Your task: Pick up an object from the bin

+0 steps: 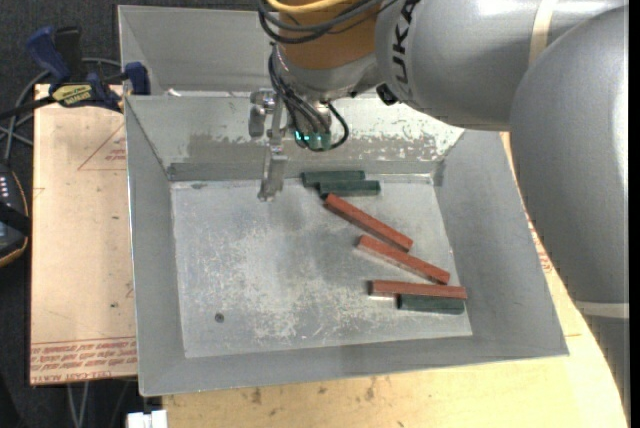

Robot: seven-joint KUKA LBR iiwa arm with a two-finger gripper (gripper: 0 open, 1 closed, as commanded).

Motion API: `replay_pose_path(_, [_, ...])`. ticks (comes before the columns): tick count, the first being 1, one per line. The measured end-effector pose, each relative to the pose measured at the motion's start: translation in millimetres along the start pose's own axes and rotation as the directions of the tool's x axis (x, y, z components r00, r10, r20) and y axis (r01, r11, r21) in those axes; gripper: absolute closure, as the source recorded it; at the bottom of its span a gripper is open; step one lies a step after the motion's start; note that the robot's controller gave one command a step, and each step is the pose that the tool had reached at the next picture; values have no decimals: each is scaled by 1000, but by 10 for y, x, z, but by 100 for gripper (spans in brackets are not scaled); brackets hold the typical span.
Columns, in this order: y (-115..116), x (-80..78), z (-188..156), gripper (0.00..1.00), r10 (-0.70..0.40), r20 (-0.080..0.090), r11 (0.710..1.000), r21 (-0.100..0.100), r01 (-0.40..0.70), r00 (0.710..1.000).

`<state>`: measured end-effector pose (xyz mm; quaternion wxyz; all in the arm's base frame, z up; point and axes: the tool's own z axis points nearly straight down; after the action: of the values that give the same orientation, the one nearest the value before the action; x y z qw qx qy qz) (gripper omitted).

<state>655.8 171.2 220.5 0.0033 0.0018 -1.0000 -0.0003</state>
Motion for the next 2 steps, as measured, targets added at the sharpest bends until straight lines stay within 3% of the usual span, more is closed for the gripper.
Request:
replay_pose_path(1, [-876, 174, 54, 0, 124, 6, 992, 2, -124, 992])
replay_pose_path(2, [-1154, 319, -167, 0, 40, 9, 999, 1, -40, 999])
